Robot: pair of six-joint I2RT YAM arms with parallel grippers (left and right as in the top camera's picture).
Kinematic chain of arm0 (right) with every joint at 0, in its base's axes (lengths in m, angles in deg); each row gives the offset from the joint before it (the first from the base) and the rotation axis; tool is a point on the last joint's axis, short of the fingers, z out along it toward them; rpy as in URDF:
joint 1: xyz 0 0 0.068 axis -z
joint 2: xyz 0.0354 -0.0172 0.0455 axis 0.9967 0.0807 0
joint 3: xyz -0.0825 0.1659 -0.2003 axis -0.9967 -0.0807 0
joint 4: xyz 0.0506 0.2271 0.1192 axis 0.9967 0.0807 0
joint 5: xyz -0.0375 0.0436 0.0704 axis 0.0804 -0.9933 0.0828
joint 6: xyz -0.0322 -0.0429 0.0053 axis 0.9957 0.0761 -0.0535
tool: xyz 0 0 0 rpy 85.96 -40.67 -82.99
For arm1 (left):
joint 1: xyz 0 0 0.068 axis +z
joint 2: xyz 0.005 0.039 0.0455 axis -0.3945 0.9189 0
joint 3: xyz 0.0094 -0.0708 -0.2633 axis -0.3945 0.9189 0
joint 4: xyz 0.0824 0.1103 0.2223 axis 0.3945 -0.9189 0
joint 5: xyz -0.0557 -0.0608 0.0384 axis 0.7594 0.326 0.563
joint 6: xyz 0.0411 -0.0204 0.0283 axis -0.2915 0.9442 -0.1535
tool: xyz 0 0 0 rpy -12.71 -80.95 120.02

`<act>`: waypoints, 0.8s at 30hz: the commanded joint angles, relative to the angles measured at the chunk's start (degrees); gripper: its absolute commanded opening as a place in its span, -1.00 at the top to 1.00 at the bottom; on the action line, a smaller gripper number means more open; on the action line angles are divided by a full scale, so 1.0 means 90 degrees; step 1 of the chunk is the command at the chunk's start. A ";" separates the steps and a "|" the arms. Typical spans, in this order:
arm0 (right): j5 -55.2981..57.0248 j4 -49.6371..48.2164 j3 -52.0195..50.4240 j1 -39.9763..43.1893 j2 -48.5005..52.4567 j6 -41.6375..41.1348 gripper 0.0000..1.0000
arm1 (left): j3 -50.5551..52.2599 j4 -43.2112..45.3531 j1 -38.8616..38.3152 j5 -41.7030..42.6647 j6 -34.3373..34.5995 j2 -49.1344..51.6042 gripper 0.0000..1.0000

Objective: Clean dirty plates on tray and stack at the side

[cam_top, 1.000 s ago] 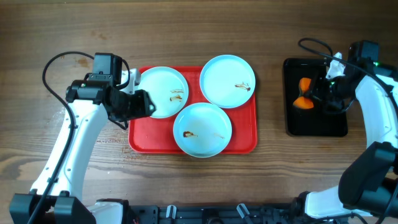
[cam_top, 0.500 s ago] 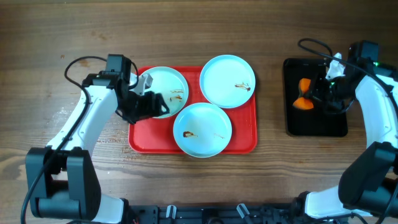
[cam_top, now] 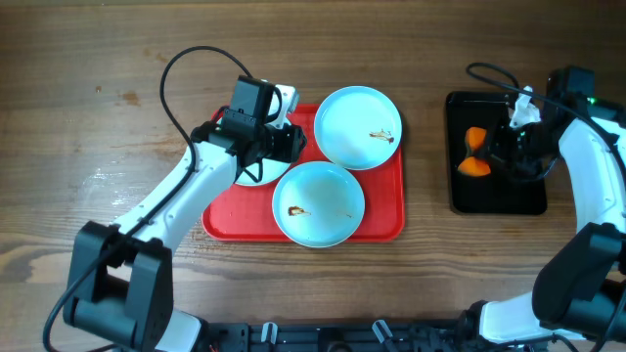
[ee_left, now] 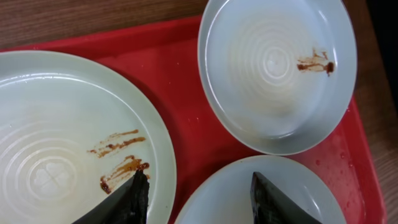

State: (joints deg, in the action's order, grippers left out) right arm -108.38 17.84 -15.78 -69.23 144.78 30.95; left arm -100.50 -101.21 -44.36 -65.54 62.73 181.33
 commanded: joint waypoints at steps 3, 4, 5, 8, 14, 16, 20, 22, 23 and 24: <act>-0.0177 0.0066 0.0124 -0.0049 -0.0148 0.0223 0.91 | 0.0002 0.0435 -0.0010 0.0284 0.0189 0.0794 -0.03; -0.0177 0.0078 0.0124 -0.0049 -0.0148 0.0221 0.91 | 0.0002 0.0527 -0.0046 0.0323 0.0187 0.0913 -0.04; -0.0177 0.0085 0.0124 -0.0049 -0.0148 0.0223 0.91 | -0.0002 0.0612 -0.0090 0.0325 0.0185 0.0967 -0.09; -0.0177 0.0148 0.0124 -0.0049 -0.0148 0.0226 0.92 | -0.0029 0.1061 -0.0282 0.0357 0.0131 0.0979 -0.22; -0.0177 0.0170 0.0124 -0.0049 -0.0148 0.0233 0.91 | -0.0032 0.1562 -0.0612 0.0566 0.0143 0.1037 -0.20; -0.0177 0.0172 0.0124 -0.0049 -0.0148 0.0236 0.91 | -0.0032 0.1583 -0.0636 0.0559 0.0265 0.1229 -0.18; -0.0180 0.0182 0.0124 -0.0049 -0.0148 0.0250 0.91 | -0.0032 0.1615 -0.0636 0.0148 0.0432 0.1496 -0.21; -0.0180 0.0185 0.0124 -0.0049 -0.0148 0.0248 0.91 | -0.0032 0.1698 -0.0636 0.0102 0.0457 0.1498 -0.20; -0.0180 0.0192 0.0124 -0.0049 -0.0148 0.0250 0.91 | -0.0032 0.1732 -0.0636 0.0102 0.0491 0.1508 -0.19; -0.0180 0.0206 0.0124 -0.0049 -0.0148 0.0250 0.91 | -0.0032 0.1783 -0.0636 0.0102 0.0602 0.1535 -0.15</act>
State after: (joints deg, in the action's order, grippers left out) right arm -108.38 19.48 -15.78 -69.23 144.78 32.22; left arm -100.50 -86.02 -49.98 -63.61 66.18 194.57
